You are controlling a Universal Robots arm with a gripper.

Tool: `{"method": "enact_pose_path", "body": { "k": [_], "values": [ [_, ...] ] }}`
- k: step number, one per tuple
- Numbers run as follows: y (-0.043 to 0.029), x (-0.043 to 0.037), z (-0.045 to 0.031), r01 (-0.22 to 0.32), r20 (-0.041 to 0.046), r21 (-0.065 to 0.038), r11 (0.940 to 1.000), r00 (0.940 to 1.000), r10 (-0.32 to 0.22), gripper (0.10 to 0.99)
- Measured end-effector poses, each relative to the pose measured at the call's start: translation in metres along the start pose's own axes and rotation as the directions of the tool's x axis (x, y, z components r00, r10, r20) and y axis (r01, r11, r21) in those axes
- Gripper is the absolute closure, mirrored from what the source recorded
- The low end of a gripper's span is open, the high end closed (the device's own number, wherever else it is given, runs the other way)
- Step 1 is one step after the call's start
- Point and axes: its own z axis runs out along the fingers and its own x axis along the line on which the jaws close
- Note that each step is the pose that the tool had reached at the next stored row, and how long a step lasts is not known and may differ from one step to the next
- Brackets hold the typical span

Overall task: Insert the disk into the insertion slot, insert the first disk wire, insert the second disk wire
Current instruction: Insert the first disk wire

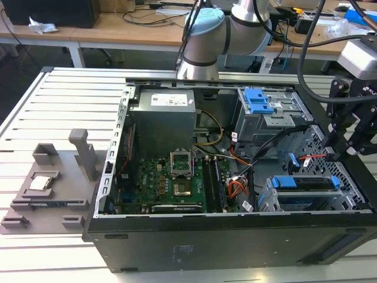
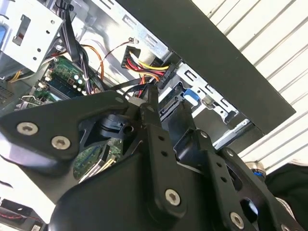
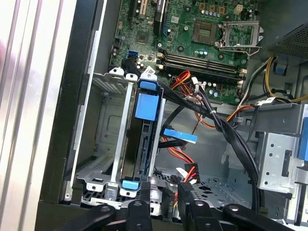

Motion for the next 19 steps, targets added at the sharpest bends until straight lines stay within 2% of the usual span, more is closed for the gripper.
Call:
{"method": "enact_pose_path", "body": {
  "k": [2,3,4,7,9,10,11,15,19],
  "values": [
    [-0.0012,-0.0030,0.0004,0.001,-0.0089,-0.002,1.0000,1.0000,-0.001,0.725],
    [-0.0029,-0.0066,0.0014,0.003,-0.0184,-0.003,1.0000,0.9998,-0.003,0.725],
    [-0.0039,-0.0084,0.0025,0.005,-0.0237,-0.004,1.0000,0.9997,-0.005,0.725],
    [-0.0056,-0.0121,0.0057,0.017,-0.0328,-0.006,0.9998,0.9993,-0.017,0.725],
    [-0.0077,-0.0155,0.0083,0.025,-0.0428,-0.008,0.9997,0.9988,-0.025,0.725],
    [-0.0089,-0.0164,0.0093,0.029,-0.0477,-0.009,0.9995,0.9984,-0.029,0.725],
    [-0.0105,-0.0173,0.0111,0.035,-0.0568,-0.011,0.9993,0.9977,-0.036,0.725],
    [-0.0137,-0.0184,0.0144,0.048,-0.0785,-0.016,0.9987,0.9957,-0.049,0.725],
    [-0.0147,-0.0187,0.0168,0.052,-0.0904,-0.018,0.9985,0.9945,-0.053,0.725]
  ]
}}
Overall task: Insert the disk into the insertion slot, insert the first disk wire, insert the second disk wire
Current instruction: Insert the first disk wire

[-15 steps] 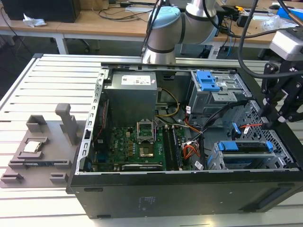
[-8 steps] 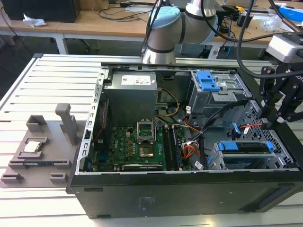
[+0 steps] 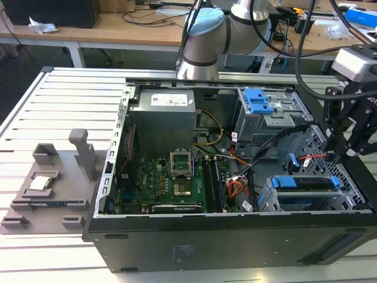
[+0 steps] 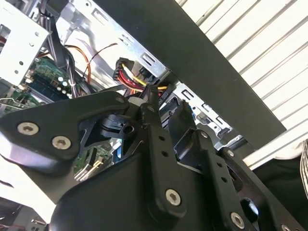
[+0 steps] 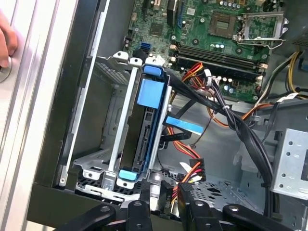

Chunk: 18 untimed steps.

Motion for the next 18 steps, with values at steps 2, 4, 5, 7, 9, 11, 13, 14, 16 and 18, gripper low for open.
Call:
{"method": "enact_pose_path", "body": {
  "k": [2,4,5,7,9,11,13,14,16,18],
  "values": [
    [-0.0003,-0.0001,0.0012,0.000,-0.0092,-0.002,1.0000,1.0000,-0.001,0.725],
    [-0.0004,-0.0003,0.0031,0.001,-0.0195,-0.004,1.0000,0.9998,-0.001,0.725],
    [-0.0004,-0.0003,0.0035,0.001,-0.0220,-0.005,1.0000,0.9998,-0.001,0.725],
    [-0.0005,-0.0004,0.0041,0.001,-0.0264,-0.006,1.0000,0.9996,-0.001,0.725],
    [-0.0005,-0.0003,0.0041,0.001,-0.0270,-0.006,1.0000,0.9996,-0.002,0.725],
    [-0.0005,-0.0004,0.0042,0.001,-0.0270,-0.006,1.0000,0.9996,-0.001,0.725],
    [-0.0005,-0.0004,0.0042,0.001,-0.0273,-0.006,1.0000,0.9996,-0.002,0.725],
    [-0.0005,-0.0004,0.0042,0.001,-0.0275,-0.006,1.0000,0.9996,-0.001,0.725],
    [-0.0005,-0.0004,0.0042,0.001,-0.0278,-0.006,1.0000,0.9996,-0.001,0.725],
    [-0.0005,-0.0004,0.0042,0.001,-0.0283,-0.006,1.0000,0.9996,-0.001,0.741]
  ]
}}
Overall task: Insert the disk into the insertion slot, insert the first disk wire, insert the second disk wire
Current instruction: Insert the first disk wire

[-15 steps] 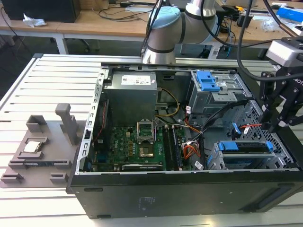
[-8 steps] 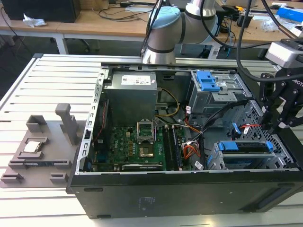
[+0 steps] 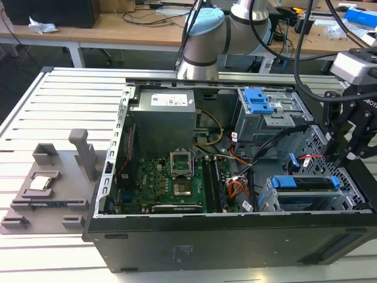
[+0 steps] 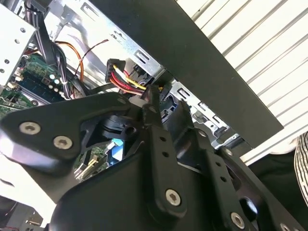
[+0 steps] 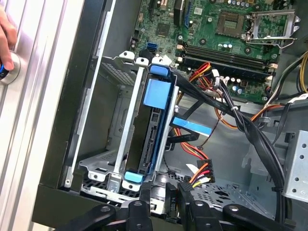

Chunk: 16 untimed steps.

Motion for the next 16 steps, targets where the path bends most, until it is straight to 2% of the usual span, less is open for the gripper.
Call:
{"method": "enact_pose_path", "body": {
  "k": [3,16],
  "values": [
    [0.0000,0.0000,-0.0001,0.000,-0.0008,0.000,1.0000,1.0000,0.000,0.914],
    [0.0000,0.0000,0.0000,0.000,-0.0027,-0.001,1.0000,1.0000,0.000,0.918]
  ]
}}
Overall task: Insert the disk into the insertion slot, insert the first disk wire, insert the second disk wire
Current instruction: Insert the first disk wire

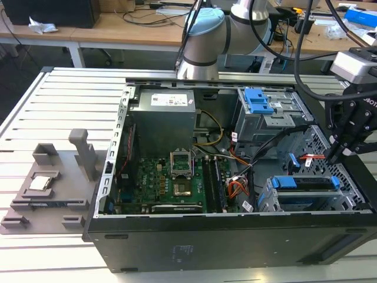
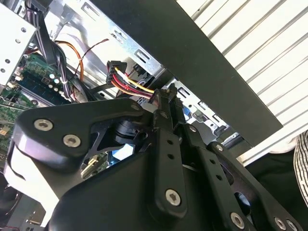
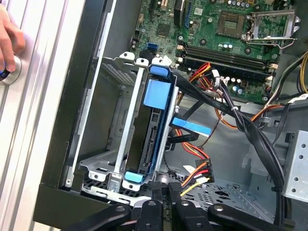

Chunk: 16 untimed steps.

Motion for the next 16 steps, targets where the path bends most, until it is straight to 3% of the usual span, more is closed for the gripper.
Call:
{"method": "enact_pose_path", "body": {
  "k": [4,6,8,11,16],
  "values": [
    [0.0000,0.0000,-0.0008,0.000,0.0003,0.000,1.0000,1.0000,0.000,0.918],
    [0.0006,0.0010,-0.0091,0.000,-0.0003,0.000,1.0000,1.0000,0.000,0.918],
    [0.0018,0.0008,-0.0098,0.000,0.0019,0.000,1.0000,1.0000,0.000,0.918],
    [0.0131,0.0036,-0.0077,0.000,0.0039,0.001,1.0000,1.0000,0.000,0.918],
    [0.0233,0.0160,-0.0024,0.000,0.0041,0.001,1.0000,1.0000,0.000,0.918]
  ]
}}
